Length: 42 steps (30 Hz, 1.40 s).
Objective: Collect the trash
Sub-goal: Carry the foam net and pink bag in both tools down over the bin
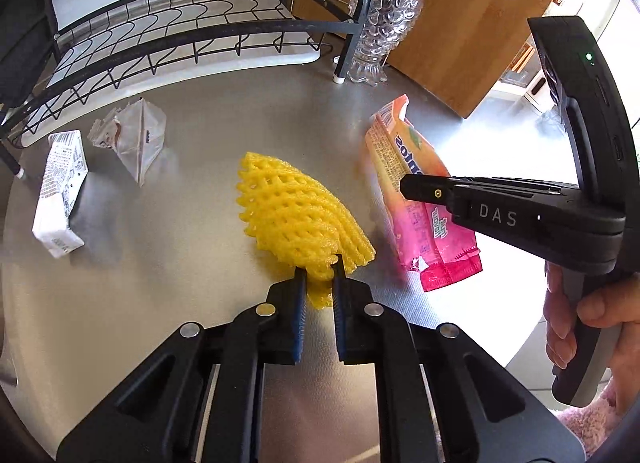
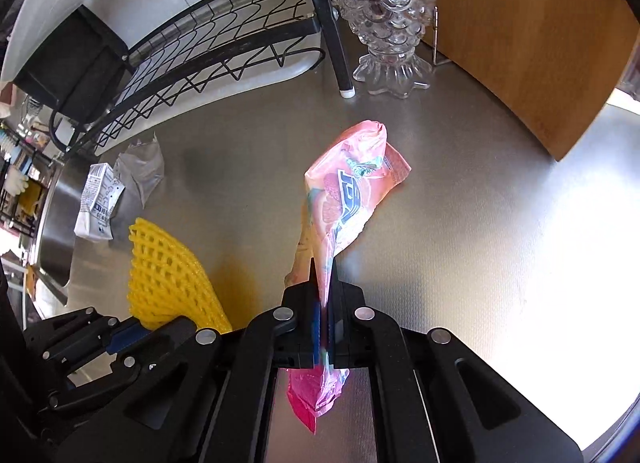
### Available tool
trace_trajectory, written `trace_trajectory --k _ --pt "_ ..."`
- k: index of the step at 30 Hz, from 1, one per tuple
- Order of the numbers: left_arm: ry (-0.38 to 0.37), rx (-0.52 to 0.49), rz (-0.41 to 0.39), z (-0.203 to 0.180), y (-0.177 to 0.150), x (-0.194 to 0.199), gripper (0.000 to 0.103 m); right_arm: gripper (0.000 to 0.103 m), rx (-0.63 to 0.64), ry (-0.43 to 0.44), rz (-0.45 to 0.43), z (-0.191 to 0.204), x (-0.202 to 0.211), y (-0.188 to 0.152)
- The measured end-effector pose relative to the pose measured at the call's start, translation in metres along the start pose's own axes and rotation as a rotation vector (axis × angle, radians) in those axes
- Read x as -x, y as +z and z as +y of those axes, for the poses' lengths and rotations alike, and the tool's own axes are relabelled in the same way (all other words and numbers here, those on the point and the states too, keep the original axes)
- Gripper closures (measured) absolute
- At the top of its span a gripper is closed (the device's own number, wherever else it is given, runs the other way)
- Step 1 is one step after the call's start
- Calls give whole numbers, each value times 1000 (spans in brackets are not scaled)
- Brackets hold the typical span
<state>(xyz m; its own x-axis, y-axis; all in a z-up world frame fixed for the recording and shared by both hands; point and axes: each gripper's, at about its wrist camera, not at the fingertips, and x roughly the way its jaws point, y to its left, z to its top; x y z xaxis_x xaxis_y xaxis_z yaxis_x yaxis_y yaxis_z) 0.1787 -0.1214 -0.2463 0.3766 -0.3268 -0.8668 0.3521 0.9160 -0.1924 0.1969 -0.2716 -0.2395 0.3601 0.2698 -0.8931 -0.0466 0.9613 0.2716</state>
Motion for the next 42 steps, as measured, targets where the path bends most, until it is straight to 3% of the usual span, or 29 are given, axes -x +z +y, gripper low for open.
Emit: trace_trajectory --k 10,24,34,42 --pt "2 -14 -35 8 -85 65 93 100 23 -5 -54 59 44 -81" --pt "33 70 31 37 -222 111 93 100 67 88 42 131 49 -213" --pt "0 163 168 40 -292 71 93 99 88 92 180 130 17 -273" --pt "0 223 245 55 -339 -7 93 99 50 78 282 103 -72 -306"
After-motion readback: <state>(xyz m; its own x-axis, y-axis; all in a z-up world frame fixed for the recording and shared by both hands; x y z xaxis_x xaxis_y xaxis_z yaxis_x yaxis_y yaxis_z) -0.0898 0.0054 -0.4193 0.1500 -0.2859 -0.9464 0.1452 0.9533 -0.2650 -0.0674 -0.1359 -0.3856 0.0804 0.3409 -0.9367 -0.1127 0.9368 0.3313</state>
